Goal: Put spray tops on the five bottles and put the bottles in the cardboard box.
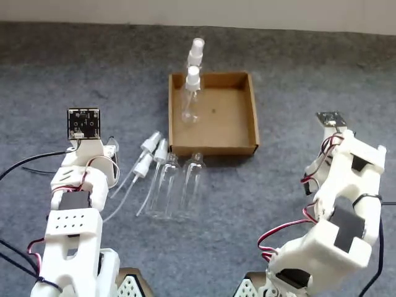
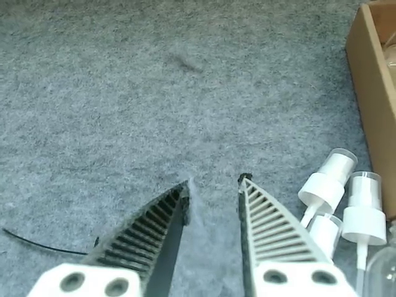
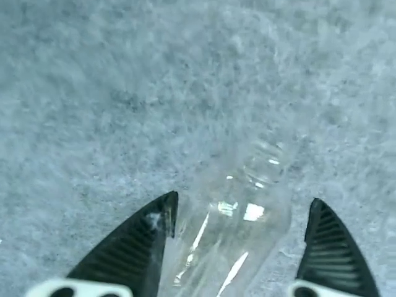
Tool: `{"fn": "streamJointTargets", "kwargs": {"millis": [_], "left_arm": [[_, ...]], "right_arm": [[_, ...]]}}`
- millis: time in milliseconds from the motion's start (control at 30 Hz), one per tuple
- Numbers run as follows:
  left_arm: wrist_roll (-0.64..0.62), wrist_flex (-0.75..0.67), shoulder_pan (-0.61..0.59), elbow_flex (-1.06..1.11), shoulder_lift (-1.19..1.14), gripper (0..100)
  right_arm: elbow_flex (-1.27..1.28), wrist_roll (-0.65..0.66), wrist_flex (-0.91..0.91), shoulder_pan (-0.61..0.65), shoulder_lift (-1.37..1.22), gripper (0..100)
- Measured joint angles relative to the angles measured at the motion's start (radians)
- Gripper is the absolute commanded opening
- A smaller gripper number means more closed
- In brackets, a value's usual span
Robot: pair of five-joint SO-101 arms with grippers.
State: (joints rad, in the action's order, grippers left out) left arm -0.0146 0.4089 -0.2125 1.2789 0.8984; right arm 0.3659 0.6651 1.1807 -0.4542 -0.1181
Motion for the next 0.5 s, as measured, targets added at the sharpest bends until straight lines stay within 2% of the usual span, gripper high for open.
{"fn": "streamJointTargets", "kwargs": {"millis": [133,333,500], "left_arm": [[0.0,0.0,0.0,0.0,0.0,13],[0.0,0.0,0.0,0.0,0.0,13],[0.0,0.0,0.0,0.0,0.0,13]], "right_arm": [[0.0,-0.006,0.0,0.0,-0.006,18.0],[0.0,-0.196,0.0,-0.014,-0.006,18.0],[0.0,-0.229,0.0,-0.029,-0.006,18.2]]}}
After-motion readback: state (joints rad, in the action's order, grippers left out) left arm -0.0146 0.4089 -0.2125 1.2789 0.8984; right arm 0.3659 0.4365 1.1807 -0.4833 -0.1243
